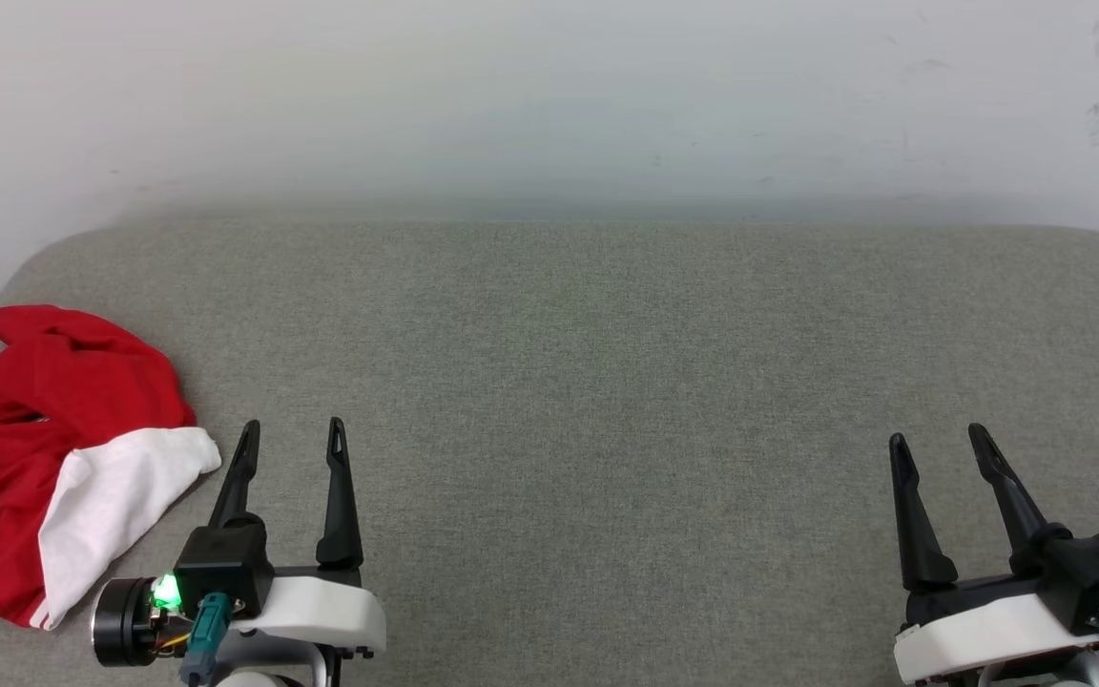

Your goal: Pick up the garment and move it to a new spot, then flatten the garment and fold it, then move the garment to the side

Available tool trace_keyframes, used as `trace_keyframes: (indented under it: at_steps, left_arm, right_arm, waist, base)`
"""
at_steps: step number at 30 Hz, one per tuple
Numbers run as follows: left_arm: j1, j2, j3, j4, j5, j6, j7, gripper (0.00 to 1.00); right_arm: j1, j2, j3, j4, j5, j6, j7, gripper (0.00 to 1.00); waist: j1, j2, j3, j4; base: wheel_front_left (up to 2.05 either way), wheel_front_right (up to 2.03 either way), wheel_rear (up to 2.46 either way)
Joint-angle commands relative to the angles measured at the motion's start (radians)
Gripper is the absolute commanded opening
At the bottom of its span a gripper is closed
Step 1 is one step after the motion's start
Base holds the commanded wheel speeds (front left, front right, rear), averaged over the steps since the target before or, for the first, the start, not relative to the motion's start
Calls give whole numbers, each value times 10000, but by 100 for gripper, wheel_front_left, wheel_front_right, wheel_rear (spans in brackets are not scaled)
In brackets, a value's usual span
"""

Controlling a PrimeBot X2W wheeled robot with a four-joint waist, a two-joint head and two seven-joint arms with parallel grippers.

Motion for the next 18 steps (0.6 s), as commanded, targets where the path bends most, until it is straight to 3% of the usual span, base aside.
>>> trace_keyframes:
  at_steps: [1, 11, 18]
  left_arm:
    - [125, -47, 52, 19, 172, -71, -68, 100]
    - [145, -206, 498, 386, -208, -693, -95, 100]
    - [100, -243, 646, 566, -202, -881, -95, 100]
  right_arm:
    - [88, 29, 18, -35, -185, -3, -78, 100]
    - [137, 30, -10, 114, 38, -3, -95, 100]
    - [159, 30, -180, 341, 496, -5, -95, 100]
  waist:
    - [0, 0, -2, 2]
    - [0, 0, -51, -5]
    - [0, 0, -75, 5]
  base:
    - [0, 0, 0]
    - [0, 0, 0]
    - [0, 0, 0]
